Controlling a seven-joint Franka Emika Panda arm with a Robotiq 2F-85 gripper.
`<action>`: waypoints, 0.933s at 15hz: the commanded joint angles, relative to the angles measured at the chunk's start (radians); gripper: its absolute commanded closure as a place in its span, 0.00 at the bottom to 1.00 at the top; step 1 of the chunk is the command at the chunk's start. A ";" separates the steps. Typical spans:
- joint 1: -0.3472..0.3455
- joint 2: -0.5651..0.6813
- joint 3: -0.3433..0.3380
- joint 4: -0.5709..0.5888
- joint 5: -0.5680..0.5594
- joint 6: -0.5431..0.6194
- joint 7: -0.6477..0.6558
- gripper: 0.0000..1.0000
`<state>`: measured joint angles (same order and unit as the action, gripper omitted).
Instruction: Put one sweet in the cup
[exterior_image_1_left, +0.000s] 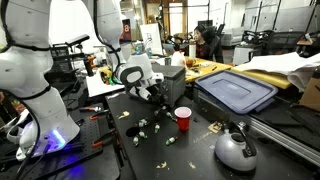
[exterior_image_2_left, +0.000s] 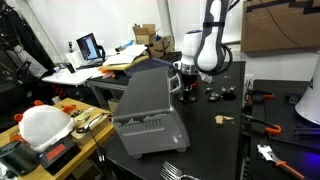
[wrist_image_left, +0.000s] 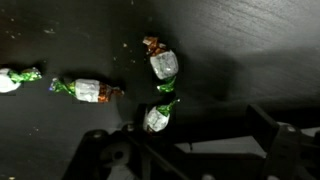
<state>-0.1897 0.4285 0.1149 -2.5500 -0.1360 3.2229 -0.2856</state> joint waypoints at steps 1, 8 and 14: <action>-0.065 0.049 0.031 0.048 -0.038 0.027 -0.002 0.00; -0.160 0.122 0.105 0.126 -0.071 0.001 -0.012 0.00; -0.187 0.153 0.119 0.148 -0.084 -0.009 -0.019 0.26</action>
<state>-0.3569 0.5602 0.2117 -2.4336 -0.2007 3.2226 -0.2984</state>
